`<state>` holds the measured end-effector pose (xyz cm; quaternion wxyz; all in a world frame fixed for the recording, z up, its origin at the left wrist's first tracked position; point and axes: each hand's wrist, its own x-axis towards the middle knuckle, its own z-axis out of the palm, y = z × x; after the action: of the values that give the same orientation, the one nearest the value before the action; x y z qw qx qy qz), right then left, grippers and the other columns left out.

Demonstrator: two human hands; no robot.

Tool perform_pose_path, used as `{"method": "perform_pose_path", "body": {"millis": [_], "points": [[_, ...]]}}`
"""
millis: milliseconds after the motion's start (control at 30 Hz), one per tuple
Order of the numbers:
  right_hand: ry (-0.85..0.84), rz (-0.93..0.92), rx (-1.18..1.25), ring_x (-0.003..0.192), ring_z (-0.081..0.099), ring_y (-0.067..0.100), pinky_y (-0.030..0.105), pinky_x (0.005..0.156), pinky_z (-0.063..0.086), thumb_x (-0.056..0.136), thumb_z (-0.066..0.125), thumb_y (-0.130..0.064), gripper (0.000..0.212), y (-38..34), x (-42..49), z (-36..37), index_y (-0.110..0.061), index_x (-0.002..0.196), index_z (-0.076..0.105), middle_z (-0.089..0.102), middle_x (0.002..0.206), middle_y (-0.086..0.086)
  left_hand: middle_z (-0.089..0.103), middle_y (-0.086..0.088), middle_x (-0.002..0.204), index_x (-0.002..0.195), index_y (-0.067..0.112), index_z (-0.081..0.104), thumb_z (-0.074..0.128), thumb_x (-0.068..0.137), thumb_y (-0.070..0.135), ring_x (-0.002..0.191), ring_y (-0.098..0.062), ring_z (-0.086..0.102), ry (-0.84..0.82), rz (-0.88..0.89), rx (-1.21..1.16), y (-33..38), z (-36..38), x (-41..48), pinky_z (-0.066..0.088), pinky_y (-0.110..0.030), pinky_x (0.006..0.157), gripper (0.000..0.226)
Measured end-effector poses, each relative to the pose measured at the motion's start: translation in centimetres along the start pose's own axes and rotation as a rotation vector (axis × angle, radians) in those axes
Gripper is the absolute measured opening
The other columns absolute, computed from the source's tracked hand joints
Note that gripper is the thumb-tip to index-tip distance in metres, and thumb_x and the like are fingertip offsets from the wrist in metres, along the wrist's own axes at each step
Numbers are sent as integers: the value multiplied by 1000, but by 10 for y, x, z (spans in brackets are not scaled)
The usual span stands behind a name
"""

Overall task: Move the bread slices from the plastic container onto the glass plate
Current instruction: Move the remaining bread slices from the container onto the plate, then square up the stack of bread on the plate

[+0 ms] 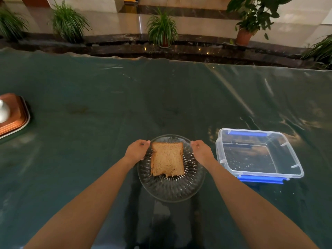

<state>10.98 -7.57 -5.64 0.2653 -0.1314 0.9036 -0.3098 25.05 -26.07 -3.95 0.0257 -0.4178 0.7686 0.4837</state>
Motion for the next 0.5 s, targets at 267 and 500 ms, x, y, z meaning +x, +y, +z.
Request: {"method": "perform_pose_path", "body": {"millis": [267, 500], "points": [[-78, 23, 57, 82, 61, 22, 41, 94, 51, 99, 31, -36, 48, -1, -18, -2, -2, 98, 65, 69, 98, 18, 65, -16, 95, 84, 6, 61, 39, 96, 35, 100, -33, 63, -73, -57, -55, 0, 2, -10, 54, -43, 90, 38], [-236, 25, 113, 104, 62, 34, 48, 98, 48, 98, 28, -42, 60, -10, -28, 19, 6, 108, 62, 66, 110, 23, 65, -11, 96, 101, 8, 65, 44, 94, 33, 94, -26, 63, -120, -122, -152, -2, 26, -11, 50, -44, 97, 33]]}}
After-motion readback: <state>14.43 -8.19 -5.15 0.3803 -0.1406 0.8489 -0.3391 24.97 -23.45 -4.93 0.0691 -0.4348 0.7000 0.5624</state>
